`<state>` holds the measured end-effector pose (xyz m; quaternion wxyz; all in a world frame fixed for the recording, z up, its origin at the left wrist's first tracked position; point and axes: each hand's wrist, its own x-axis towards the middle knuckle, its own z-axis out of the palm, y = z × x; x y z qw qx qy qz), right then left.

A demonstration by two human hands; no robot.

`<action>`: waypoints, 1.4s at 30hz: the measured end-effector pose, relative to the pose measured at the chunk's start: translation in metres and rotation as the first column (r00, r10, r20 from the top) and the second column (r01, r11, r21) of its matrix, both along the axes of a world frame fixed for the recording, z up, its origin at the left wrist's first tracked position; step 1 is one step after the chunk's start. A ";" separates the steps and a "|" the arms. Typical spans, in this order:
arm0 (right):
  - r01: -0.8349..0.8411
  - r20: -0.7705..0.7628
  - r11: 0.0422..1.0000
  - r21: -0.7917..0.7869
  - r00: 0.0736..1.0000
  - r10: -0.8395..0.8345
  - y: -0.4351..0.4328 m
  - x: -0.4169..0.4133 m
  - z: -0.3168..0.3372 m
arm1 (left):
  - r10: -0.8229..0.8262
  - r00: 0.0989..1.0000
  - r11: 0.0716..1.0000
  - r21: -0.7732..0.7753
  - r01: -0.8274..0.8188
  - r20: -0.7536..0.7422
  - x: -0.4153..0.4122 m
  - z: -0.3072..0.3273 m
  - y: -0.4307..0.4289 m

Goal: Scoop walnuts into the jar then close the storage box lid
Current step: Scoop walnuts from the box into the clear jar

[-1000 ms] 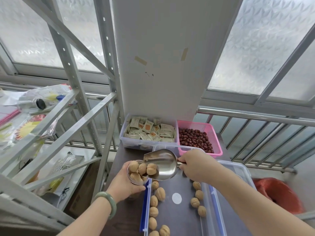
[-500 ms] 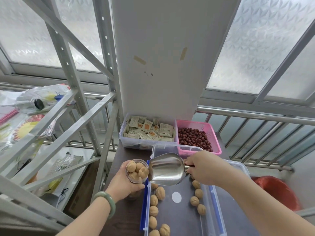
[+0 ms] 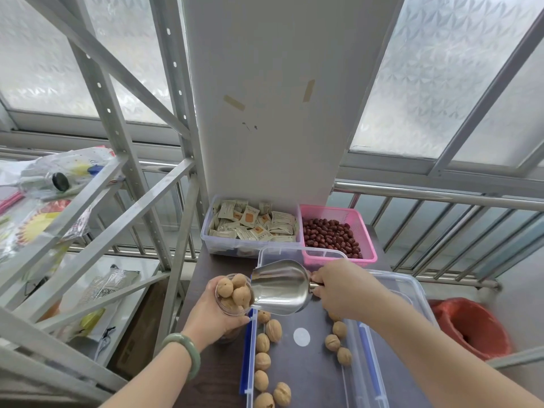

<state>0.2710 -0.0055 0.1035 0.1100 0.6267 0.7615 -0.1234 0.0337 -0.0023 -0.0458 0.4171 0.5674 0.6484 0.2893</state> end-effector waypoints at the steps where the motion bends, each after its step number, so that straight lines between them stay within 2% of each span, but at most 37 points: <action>1: 0.004 -0.002 1.000 -0.006 1.000 -0.004 -0.001 -0.002 -0.003 | -0.008 1.000 1.000 -0.002 0.008 0.002 0.000 0.001 -0.002; 8: 0.042 0.015 0.999 -0.030 0.999 -0.041 -0.010 0.020 -0.009 | -0.002 1.000 0.999 -0.036 0.003 0.017 0.007 -0.007 -0.007; 13: 0.079 -0.039 0.997 0.020 0.996 -0.078 -0.010 0.012 0.000 | 0.025 0.999 0.999 -0.035 -0.023 0.041 0.005 -0.008 -0.008; 17: 0.145 -0.152 0.988 -0.049 0.977 -0.151 -0.004 0.017 -0.020 | 0.047 0.997 0.999 -0.011 -0.047 0.061 0.003 -0.006 -0.005; 21: 0.269 -0.377 0.953 -0.141 0.876 -0.302 0.000 0.027 -0.048 | 0.099 0.994 0.995 0.019 -0.100 0.042 -0.003 -0.007 0.003; 26: 0.413 -0.505 0.865 -0.286 0.702 -0.502 -0.001 0.032 -0.105 | 0.136 0.990 0.991 0.017 -0.136 0.028 -0.007 -0.005 0.011; 29: 0.472 -0.539 0.779 -0.413 0.563 -0.627 -0.006 0.032 -0.138 | 0.145 0.989 0.989 0.008 -0.146 0.038 -0.007 -0.009 0.013; 34: 0.498 -0.525 0.713 -0.494 0.483 -0.701 -0.011 0.026 -0.162 | 0.180 0.982 0.984 -0.024 -0.179 0.054 -0.005 -0.009 0.008; 36: 0.487 -0.496 0.701 -0.521 0.496 -0.713 -0.012 0.024 -0.166 | 0.183 0.981 0.982 -0.054 -0.180 0.066 -0.004 -0.008 0.006; 40: 0.467 -0.398 0.749 -0.469 0.645 -0.652 -0.014 0.025 -0.168 | 0.166 0.985 0.983 -0.091 -0.160 0.057 -0.001 -0.002 0.002; 42: 0.454 -0.370 0.765 -0.456 0.686 -0.627 -0.015 0.026 -0.164 | 0.166 0.986 0.983 -0.087 -0.162 0.035 0.002 0.004 -0.002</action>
